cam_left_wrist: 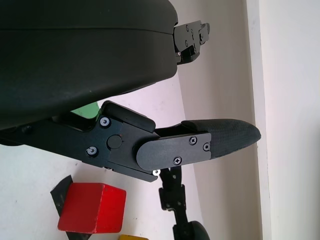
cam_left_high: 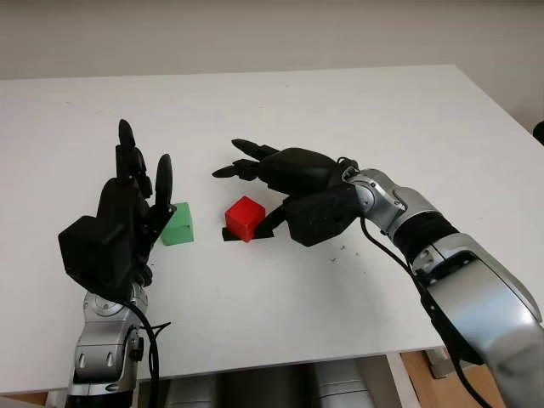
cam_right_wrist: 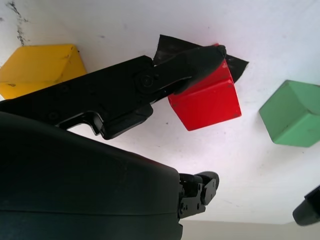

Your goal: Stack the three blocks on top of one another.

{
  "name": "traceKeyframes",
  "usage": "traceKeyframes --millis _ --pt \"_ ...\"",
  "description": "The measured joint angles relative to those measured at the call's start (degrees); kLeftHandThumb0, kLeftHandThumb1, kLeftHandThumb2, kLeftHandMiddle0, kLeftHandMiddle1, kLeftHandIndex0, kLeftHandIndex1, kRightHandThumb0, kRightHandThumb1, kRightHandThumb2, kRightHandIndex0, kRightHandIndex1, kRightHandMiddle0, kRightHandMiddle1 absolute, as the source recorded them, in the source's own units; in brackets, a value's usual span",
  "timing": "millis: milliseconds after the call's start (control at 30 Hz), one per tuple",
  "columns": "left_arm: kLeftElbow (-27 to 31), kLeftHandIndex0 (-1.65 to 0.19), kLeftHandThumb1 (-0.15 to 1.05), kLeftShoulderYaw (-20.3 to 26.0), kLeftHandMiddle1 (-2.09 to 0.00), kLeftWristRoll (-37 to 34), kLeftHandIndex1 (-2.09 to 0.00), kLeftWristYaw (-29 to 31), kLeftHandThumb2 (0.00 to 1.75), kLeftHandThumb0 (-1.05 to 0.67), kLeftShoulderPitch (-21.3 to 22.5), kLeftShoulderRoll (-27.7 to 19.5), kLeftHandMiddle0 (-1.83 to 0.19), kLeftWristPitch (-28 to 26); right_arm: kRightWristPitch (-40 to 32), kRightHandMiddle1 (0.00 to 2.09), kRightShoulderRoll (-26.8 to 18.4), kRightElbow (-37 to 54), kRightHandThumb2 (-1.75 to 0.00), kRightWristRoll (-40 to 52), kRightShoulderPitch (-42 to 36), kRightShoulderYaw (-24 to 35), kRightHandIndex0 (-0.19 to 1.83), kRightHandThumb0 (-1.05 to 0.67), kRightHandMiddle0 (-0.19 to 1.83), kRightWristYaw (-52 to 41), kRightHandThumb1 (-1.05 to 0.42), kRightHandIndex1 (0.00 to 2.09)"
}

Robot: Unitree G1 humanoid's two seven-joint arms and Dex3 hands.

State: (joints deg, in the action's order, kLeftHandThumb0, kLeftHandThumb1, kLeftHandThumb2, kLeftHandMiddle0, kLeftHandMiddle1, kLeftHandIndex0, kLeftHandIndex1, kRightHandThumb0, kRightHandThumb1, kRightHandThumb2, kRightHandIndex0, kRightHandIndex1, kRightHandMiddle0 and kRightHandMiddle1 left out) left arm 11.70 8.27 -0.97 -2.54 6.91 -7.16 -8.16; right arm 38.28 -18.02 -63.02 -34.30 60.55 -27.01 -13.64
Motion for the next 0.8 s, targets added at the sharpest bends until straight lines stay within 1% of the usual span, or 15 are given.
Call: traceKeyframes --millis 100,200,300,400,467,567,700,800 --pt "0.1 0.19 1.05 0.0 0.0 0.0 0.0 -0.3 0.58 -0.78 0.0 0.2 0.19 0.0 0.1 0.17 -0.9 1.4 -0.06 3.6 0.0 2.2 -0.19 -0.83 -0.06 -2.8 -1.0 0.0" --pt "0.1 0.19 1.05 0.0 0.0 -0.3 0.0 -0.1 0.58 -0.77 0.0 0.2 0.19 0.0 0.0 0.15 -2.4 4.6 -0.05 9.4 -0.1 6.2 -0.19 -0.82 -0.06 -5.3 -0.99 0.0" --pt "0.1 0.19 1.05 0.1 0.0 -0.6 0.0 0.1 0.56 -0.78 0.0 0.2 0.19 0.0 -2.6 0.15 -4.3 9.3 -0.05 13.6 -0.4 10.0 -0.18 -0.79 -0.05 -7.2 -0.97 0.01" --pt "0.1 0.19 1.05 0.4 0.0 -0.6 0.0 -0.5 0.56 -0.75 0.0 0.4 0.19 0.9 -5.3 0.13 -6.1 12.4 -0.05 15.6 -1.3 12.8 -0.16 -0.8 -0.05 -7.4 -0.98 0.03" --pt "0.0 0.19 1.05 1.0 0.0 -0.9 0.0 -0.6 0.55 -0.75 0.0 0.4 0.19 2.1 -6.7 0.14 -7.5 13.2 -0.05 16.2 -2.5 14.0 -0.15 -0.81 -0.03 -7.2 -0.97 0.04" --pt "0.0 0.19 1.05 1.5 0.0 -1.1 0.0 -0.2 0.56 -0.75 0.0 0.2 0.19 2.3 -7.9 0.15 -9.6 14.0 -0.04 15.5 -4.6 14.9 -0.08 -0.79 0.03 -5.2 -0.94 0.07" --pt "0.0 0.19 1.05 1.9 0.0 -1.4 0.0 0.9 0.53 -0.75 0.0 -0.6 0.19 1.3 -10.3 0.17 -12.2 14.1 -0.04 14.4 -5.7 15.6 0.07 -0.77 0.1 -4.2 -0.91 0.13" --pt "0.0 0.19 1.05 2.2 0.0 -1.5 -0.01 1.5 0.53 -0.75 0.0 -1.1 0.19 0.8 -10.7 0.19 -14.2 14.2 -0.04 13.3 -5.9 15.7 0.19 -0.72 0.21 -3.1 -0.89 0.16"
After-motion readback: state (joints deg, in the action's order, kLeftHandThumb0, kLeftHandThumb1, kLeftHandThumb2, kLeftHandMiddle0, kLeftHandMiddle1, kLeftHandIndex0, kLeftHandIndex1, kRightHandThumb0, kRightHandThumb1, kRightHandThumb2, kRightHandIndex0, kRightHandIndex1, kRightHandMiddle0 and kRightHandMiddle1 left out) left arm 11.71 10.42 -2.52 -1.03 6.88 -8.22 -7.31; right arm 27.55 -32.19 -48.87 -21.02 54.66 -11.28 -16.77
